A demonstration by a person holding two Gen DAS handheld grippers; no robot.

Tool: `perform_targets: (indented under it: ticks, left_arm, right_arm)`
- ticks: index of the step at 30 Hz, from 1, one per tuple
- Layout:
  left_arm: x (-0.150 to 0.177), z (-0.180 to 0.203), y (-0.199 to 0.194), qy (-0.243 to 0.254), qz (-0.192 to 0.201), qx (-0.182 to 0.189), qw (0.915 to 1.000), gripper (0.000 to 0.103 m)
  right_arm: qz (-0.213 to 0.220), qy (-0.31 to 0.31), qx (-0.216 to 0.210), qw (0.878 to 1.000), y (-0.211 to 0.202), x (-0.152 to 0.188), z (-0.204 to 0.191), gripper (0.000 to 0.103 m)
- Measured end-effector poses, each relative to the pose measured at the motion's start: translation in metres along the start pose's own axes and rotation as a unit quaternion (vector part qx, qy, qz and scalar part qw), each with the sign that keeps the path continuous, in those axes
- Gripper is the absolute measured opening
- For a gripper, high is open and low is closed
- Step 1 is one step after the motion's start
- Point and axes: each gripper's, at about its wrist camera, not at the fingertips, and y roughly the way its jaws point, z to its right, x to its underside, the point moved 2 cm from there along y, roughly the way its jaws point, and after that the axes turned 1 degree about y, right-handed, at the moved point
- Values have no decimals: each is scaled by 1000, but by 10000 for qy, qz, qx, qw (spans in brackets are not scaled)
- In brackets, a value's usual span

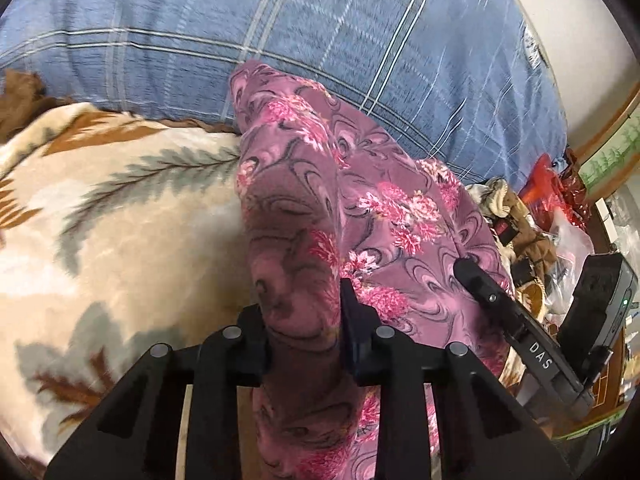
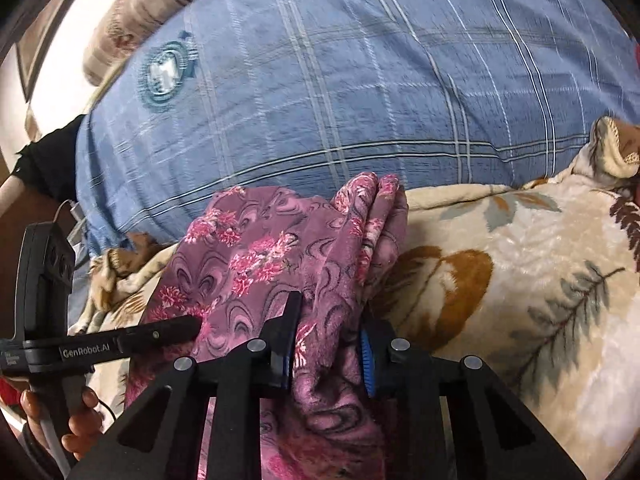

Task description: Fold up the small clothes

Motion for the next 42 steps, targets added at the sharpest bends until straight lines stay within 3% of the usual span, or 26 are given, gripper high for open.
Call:
perform_targets:
  ticks: [11,17,20,21,22,23,25,30,32,34,36,37,40,42]
  left_arm:
    - [44,-34,-70,-6,216,-468,9987,26]
    - [75,-48,-76,-123,102,-547,9984,28]
    - [96,-66,-55,-301,-298,-667,9969,41]
    - [102,-74,-46,-411,-452,-656,9960,53]
    - [105,-81,-45,-553,-401,-596,9959,64]
    - [107,-87,-49,-681,-326,-509,9958,66]
    - [105,-95,-56,-793,-285,-286,9960,66]
    - [75,-101,-82,-867,323,-263,9954,66]
    - [56,-95,-75,-788,357,-293,9958,66]
    - [40,-89,-61,-689,306,-395,9964,66]
    - [27,-82,-49,-584,244,-499,9967,66]
    - [24,-81,-44,-528,249,-597,9965,66]
    - [15,-80,-26,-229,270,-925,9951,67]
    - [15,-90,0,-230,11,-1173,9928,69]
  right_arm:
    - [-78,-159,-430,9989,-19,43,-72,25]
    - [-273,-177,-639,9974,-20,70,-84,26]
    - [-555,-122,-557,9968,-5,89,-79,28]
    - [-759,-136,-391,9963,6,99,-75,30]
    - [-845,-100,-325,9958,12,107,-69,38]
    - [-787,-13,-354,9963,11,109,-65,43]
    - [-775,274,-445,9956,6,106,-57,51]
    - [-388,745,-555,9949,-2,76,-46,51]
    - [-482,779,-683,9935,13,64,-53,51]
    - [-651,665,-546,9942,34,56,-62,51]
    - [-802,529,-373,9947,53,49,-69,37]
    - [-820,492,-367,9947,58,44,-71,8]
    - [-426,465,-462,9969,48,39,-71,8]
    - [-367,562,-382,9970,48,42,-61,8]
